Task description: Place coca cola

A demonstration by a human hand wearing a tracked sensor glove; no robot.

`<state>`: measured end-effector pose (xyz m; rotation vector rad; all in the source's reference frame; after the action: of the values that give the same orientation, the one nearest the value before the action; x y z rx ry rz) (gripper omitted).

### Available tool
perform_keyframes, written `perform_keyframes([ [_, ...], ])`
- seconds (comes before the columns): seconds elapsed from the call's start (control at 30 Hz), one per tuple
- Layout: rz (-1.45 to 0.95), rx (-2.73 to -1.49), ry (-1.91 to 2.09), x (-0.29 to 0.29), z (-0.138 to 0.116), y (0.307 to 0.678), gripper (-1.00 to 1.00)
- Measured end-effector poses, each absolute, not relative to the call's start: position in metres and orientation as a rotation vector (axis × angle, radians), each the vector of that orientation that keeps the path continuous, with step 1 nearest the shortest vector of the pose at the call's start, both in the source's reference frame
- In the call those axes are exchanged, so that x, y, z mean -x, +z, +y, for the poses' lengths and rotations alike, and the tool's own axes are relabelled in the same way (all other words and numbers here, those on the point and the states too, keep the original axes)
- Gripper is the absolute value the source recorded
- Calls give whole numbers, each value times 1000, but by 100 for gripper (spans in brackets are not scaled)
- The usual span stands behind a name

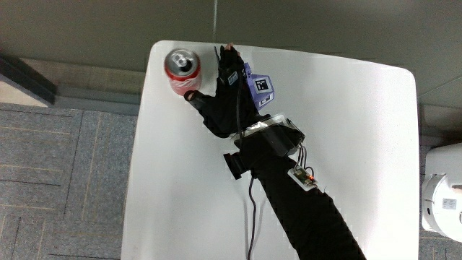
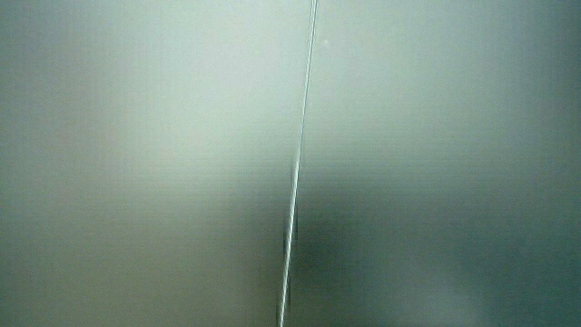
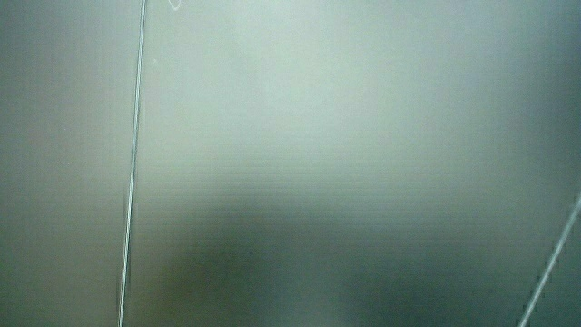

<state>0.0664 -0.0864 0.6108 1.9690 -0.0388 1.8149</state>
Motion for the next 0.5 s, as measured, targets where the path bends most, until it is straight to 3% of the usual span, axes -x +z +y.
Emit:
perform_keyframes([
  [0.03,-25,-1963,1768,-67,-86,624,-100],
  [0.07,-66,-1976,1828,-67,-86,611,-100],
  [0.2,-9,-2042,1713,-68,-85,619,-100],
  [0.27,-58,-2079,1695,-69,-86,602,-100],
  [0.37,-103,-2284,1427,-69,-88,604,-100],
  [0.4,-142,-2285,1384,-68,-87,576,-100],
  [0.5,-211,-2375,1247,-70,-90,572,-100],
])
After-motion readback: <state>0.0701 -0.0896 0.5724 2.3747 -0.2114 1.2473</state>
